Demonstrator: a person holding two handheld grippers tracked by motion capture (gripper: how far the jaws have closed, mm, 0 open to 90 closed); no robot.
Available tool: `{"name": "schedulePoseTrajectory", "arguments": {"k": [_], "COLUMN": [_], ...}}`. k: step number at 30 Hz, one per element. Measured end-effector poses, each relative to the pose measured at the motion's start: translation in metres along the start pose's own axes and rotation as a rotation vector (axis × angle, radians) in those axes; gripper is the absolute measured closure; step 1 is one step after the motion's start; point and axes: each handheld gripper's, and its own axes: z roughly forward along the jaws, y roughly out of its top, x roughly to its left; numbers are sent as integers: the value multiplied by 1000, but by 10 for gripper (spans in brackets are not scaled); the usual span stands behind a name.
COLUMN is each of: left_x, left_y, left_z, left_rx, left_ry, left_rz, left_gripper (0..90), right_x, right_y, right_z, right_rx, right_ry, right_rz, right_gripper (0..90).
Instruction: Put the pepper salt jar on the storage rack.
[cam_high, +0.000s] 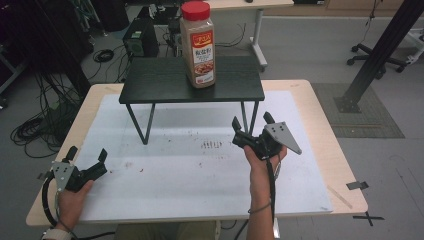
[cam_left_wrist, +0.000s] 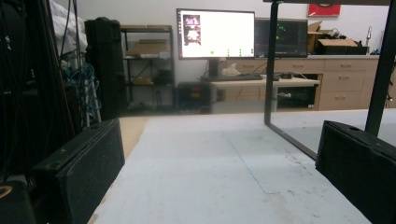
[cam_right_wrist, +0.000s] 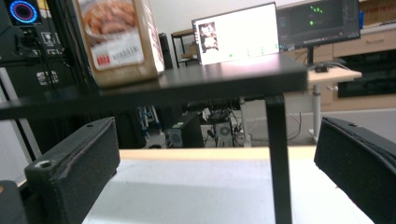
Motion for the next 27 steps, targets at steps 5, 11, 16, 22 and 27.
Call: {"name": "schedulePoseTrajectory", "arguments": {"k": [5,11,16,22,27], "left_x": [0,0,0,0,0], "left_y": [0,0,0,0,0], "left_z": [0,0,0,0,0], "left_rx": [0,0,0,0,-1], "left_ry": [0,0,-1,-1,-1], "left_rz": [1,2,1,2,4], "left_gripper": [15,15,15,15,15], "right_x": [-8,-16,-22,-27,-28], "right_y": [-19,-42,-57,-71,-79], "right_z": [-8,-16,-21,-24,-24], "right_rx": [15,29,37,47,53], "right_ry": [-26,-50,-66,-78,-85], "right_rz": [21,40,53,64,62], "right_gripper": [0,2,2,2,2]}}
